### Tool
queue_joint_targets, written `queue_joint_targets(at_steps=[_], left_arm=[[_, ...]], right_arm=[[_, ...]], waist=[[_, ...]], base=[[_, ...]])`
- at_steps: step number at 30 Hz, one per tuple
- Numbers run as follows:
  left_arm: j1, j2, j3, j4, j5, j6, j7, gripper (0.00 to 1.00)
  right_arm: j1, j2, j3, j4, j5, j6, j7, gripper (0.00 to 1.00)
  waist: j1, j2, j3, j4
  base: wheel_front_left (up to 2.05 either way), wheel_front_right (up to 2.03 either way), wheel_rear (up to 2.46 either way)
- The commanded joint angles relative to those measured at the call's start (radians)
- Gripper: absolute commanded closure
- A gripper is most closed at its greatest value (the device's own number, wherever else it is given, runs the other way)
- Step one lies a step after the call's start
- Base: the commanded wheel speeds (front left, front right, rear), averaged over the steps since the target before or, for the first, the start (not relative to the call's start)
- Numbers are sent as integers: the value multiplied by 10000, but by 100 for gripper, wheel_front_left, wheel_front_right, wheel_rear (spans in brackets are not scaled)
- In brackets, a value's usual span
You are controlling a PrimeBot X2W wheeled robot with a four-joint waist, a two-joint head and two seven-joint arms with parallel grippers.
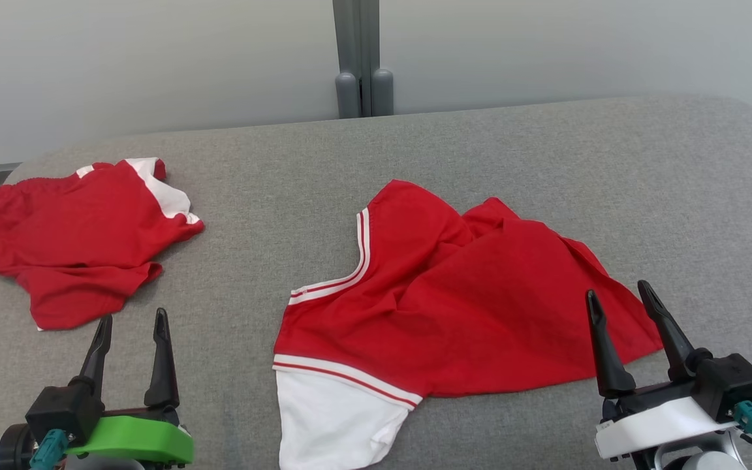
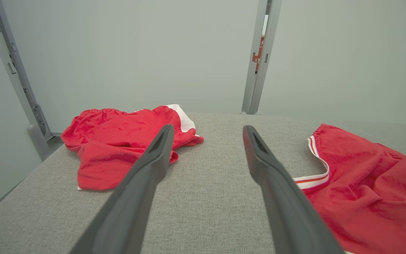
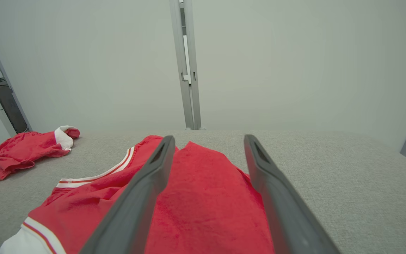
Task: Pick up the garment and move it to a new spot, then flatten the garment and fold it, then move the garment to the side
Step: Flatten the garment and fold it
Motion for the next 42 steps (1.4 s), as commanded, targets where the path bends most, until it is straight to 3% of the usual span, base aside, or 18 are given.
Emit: queue_joint_targets(at_steps=[1,27,42], left_arm=[[80,41,26,1,11,-31,-5,0],[142,96,-75,101,-7,-31,-4,0],[-56,41,-2327,1171,-278,-31,-4,0]], right_arm=[[84,14,-5,26,-46,-14,-30,0],[51,91,-79,216,-106,-14,-30,0],[-969,-208,-1116,2170,-351,-14,-28,0]], waist=[[0,0,1,10],[0,0,-86,161],[0,0,447,222]], base=[[0,0,0],[0,0,0],[0,0,0]])
